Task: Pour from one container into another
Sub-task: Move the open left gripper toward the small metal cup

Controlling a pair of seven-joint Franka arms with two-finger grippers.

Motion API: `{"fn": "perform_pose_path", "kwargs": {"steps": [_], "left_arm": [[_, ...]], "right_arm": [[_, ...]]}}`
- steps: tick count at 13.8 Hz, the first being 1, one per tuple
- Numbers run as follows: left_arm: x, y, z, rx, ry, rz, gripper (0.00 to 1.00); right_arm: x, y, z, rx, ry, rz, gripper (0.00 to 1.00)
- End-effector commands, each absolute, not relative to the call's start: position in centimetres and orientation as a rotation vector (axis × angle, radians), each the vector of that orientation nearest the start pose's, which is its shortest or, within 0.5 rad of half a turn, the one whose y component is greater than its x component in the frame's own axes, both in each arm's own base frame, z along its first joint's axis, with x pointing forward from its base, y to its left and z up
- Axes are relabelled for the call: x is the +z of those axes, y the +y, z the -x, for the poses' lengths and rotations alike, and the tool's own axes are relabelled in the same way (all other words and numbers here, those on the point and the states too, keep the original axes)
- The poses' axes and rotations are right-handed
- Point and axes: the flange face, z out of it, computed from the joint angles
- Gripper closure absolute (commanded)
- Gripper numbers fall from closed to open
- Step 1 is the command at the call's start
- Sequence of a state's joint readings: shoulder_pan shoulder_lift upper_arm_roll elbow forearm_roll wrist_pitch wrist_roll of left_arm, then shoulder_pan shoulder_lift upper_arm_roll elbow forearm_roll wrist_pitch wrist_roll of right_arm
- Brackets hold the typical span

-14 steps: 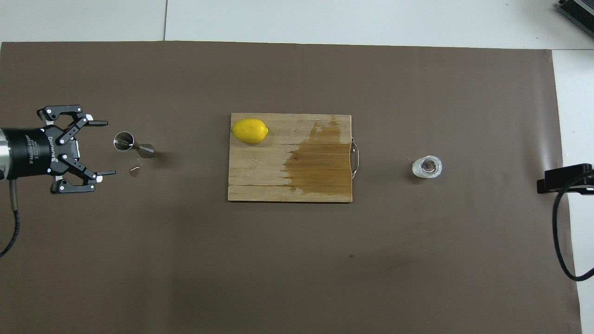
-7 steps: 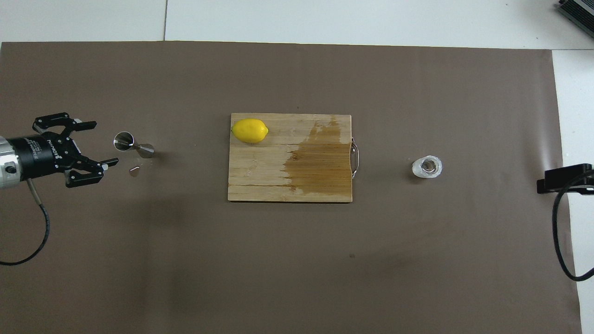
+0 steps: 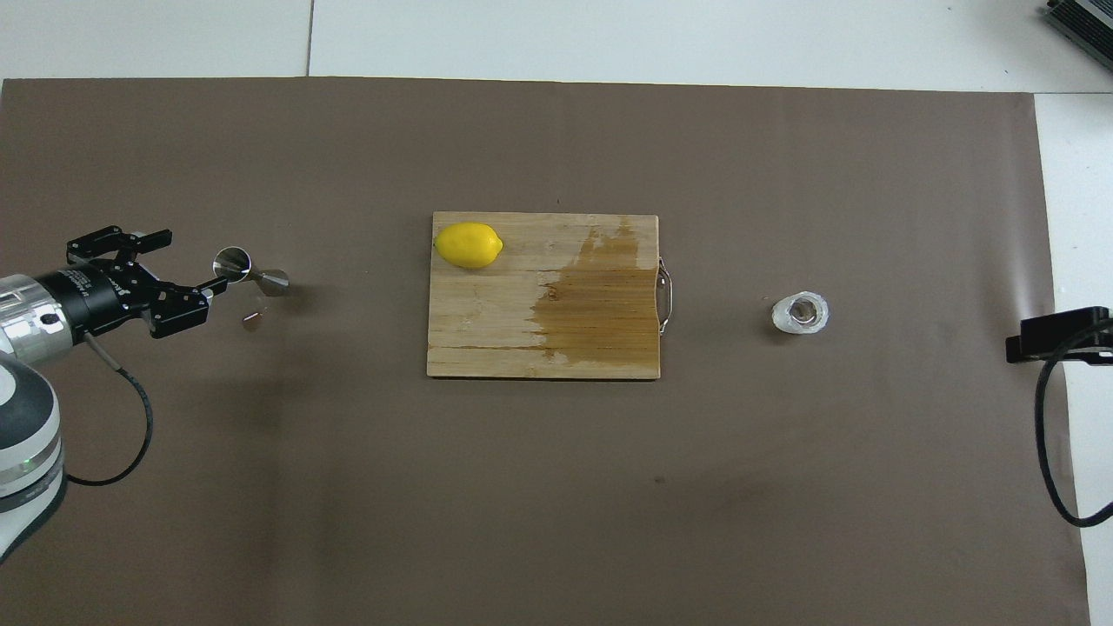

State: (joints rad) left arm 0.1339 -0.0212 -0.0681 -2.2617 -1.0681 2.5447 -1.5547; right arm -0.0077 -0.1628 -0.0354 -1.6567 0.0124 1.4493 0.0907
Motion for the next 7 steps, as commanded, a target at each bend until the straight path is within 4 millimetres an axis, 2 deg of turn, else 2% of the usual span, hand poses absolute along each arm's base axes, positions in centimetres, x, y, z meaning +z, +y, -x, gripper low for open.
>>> {"fn": "perform_pose_path", "kwargs": {"steps": [1, 4, 7], "left_arm": [[38.1, 2.5, -53.5, -0.342, 2.294, -0.752, 0.00], [37.6, 2.3, -53.5, -0.338, 2.302, -0.748, 0.00], [36.1, 2.7, -53.6, -0.316, 2.331, -0.731, 0.00]], "right_arm": [[66.0, -2.3, -48.6, 0.087, 0.215, 3.119, 0.00], [66.2, -2.3, -48.5, 0.082, 0.215, 3.119, 0.00], [66.2, -2.3, -48.5, 0.082, 0.215, 3.119, 0.00]]}}
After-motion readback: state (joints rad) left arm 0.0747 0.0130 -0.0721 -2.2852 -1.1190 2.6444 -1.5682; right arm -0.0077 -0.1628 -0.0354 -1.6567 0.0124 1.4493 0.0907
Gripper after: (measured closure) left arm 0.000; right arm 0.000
